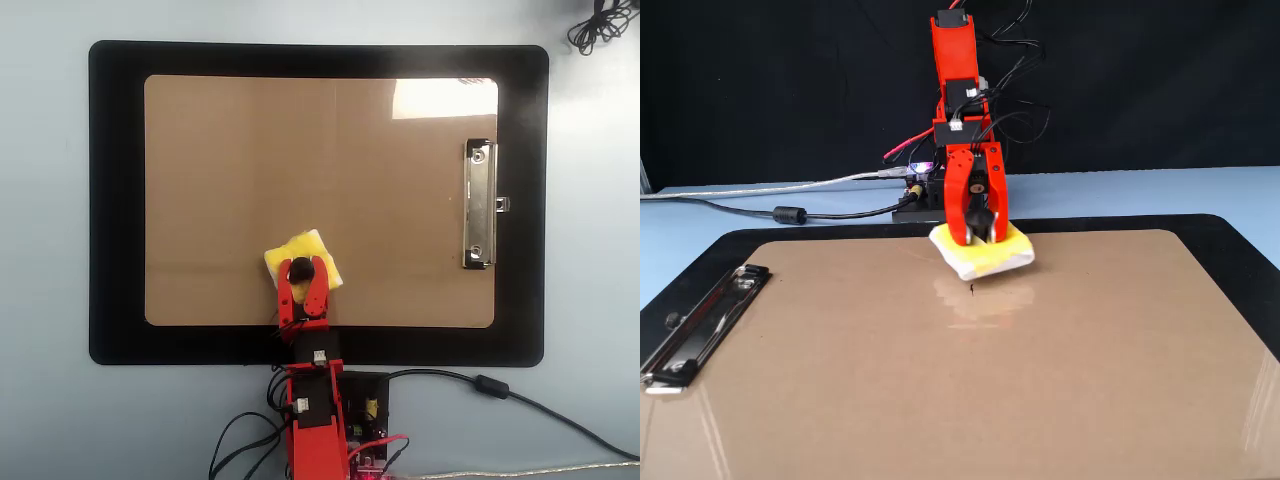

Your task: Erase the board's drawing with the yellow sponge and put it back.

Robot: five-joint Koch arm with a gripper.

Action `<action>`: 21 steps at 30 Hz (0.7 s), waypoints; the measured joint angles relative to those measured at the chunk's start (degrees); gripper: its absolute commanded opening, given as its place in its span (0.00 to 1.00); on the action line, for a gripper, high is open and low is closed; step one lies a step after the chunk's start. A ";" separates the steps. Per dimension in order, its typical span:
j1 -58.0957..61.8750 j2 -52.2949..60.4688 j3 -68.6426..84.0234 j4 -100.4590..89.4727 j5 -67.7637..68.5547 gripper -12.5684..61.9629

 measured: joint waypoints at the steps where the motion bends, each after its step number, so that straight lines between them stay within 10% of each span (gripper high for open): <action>1: 0.18 -0.18 -0.09 -0.09 0.00 0.06; 14: 7.47 -28.92 -14.68 -10.99 0.00 0.06; 21: 7.47 -16.61 -2.55 -14.24 0.00 0.06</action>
